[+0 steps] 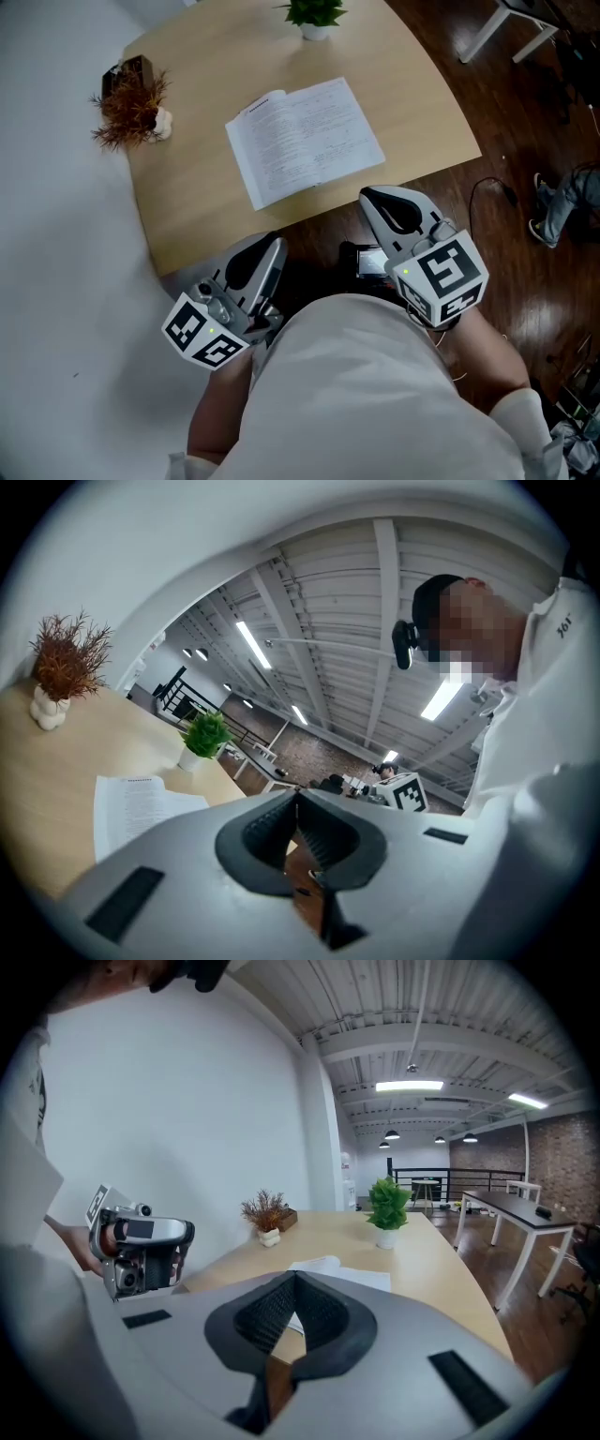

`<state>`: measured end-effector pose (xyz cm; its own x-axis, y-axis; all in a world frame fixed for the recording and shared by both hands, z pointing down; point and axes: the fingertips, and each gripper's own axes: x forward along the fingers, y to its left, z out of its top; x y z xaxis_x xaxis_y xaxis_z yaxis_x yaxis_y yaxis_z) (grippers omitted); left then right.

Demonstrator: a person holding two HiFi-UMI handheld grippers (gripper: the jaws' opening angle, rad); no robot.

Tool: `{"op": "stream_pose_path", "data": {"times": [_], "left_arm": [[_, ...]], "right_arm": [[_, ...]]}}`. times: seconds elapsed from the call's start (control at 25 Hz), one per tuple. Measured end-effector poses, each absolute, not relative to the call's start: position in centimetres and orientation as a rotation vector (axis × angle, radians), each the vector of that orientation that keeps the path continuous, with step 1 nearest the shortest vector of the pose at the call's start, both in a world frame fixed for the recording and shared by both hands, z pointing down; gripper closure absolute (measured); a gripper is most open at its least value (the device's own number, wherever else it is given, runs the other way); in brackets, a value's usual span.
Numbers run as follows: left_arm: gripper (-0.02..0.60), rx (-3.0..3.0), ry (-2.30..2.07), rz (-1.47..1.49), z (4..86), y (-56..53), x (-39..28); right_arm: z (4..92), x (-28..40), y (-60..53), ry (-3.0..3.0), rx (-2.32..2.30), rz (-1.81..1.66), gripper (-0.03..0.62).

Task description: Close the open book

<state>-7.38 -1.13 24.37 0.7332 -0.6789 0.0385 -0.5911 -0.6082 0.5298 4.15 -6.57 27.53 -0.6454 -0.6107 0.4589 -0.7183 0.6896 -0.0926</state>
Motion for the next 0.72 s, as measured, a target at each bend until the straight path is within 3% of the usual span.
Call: {"op": "stream_pose_path", "data": {"times": [0.72], "left_arm": [[0.584,2.453,-0.934,-0.179,22.7,1.8,-6.6]], "right_arm": [[22.8,3.7,-3.2,-2.625,1.002,0.415,0.591]]}}
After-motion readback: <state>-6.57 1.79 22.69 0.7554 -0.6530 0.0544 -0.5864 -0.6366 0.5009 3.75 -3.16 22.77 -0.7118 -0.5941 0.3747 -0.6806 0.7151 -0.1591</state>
